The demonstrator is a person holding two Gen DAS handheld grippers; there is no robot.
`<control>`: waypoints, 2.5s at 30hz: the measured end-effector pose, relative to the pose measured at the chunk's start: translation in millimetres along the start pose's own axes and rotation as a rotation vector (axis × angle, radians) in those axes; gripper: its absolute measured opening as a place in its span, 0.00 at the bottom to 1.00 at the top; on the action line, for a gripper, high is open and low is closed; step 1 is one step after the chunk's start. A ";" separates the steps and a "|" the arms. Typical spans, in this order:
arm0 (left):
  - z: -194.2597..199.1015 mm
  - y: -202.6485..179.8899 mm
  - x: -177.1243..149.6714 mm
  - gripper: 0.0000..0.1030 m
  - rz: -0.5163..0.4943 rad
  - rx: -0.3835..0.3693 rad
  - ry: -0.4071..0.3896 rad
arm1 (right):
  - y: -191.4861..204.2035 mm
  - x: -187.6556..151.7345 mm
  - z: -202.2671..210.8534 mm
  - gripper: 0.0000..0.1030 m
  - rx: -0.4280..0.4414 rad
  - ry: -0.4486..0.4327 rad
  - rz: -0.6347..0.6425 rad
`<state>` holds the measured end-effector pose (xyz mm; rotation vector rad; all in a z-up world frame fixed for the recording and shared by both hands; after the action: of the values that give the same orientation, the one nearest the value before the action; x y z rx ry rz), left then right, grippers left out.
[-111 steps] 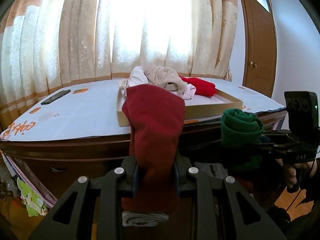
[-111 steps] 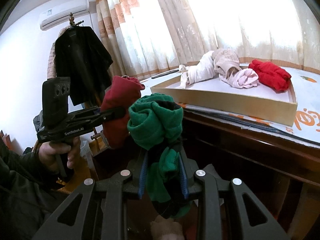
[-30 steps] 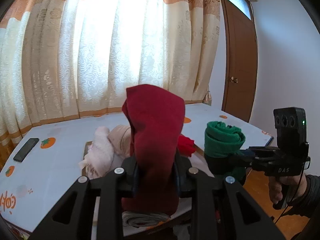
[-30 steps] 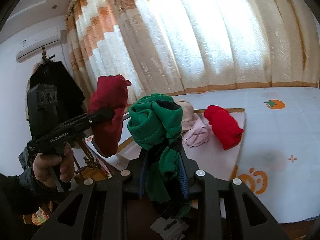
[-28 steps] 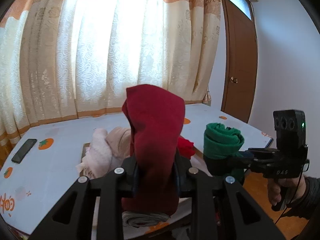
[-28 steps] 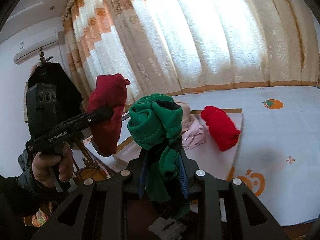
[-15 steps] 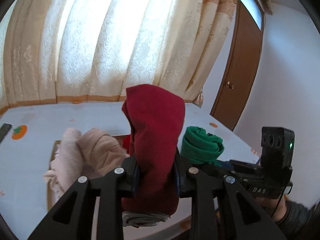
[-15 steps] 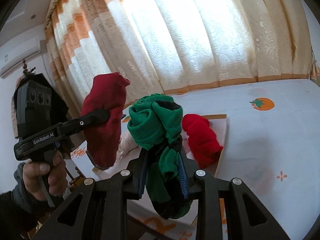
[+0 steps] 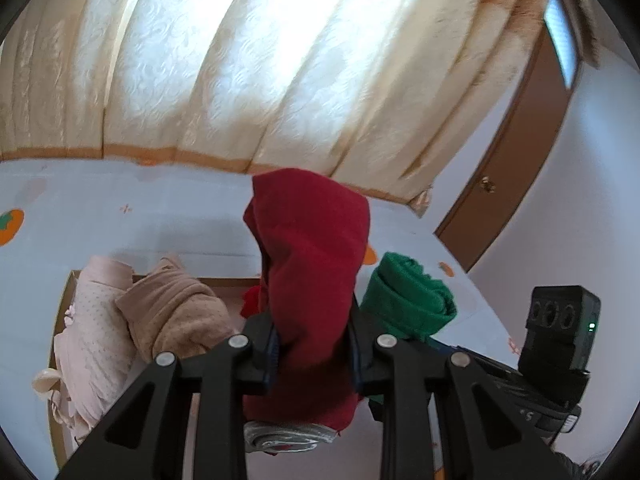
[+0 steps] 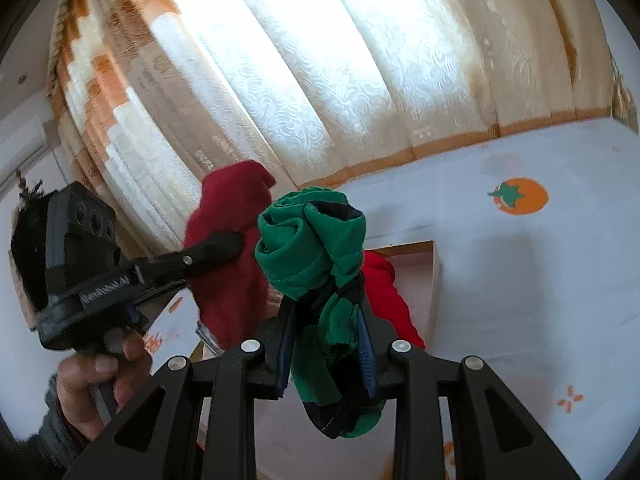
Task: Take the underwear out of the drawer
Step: 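Carry both held socks over the cardboard tray, then open both grippers to drop the red and green socks into the tray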
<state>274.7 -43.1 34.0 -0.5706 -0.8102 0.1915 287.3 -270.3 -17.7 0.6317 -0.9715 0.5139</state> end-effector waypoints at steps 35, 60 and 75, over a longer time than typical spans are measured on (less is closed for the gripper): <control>-33.6 16.7 -7.1 0.51 -0.038 0.159 -0.009 | 20.6 7.6 -53.5 0.55 -0.092 0.121 0.096; 8.8 -7.2 -37.8 0.61 -0.105 0.096 -0.061 | 48.5 -20.3 -2.9 0.56 -0.063 0.112 0.140; 34.7 -17.9 -73.0 0.64 -0.130 0.045 -0.062 | 63.7 -51.9 26.1 0.56 -0.040 0.114 0.182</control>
<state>198.7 -71.1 16.9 -0.4696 -0.8979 0.1086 205.7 -249.3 -35.8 0.4750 -0.9337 0.6821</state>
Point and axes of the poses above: each gripper's, at about its wrist camera, not at the fingertips, and z roughly against the way its jaws point, y to its left, x to its top, the point moved 4 cm from there along -z, roughly the way its jaws point, and after that the axes turned 13 degrees about z, right-handed, at the moved point
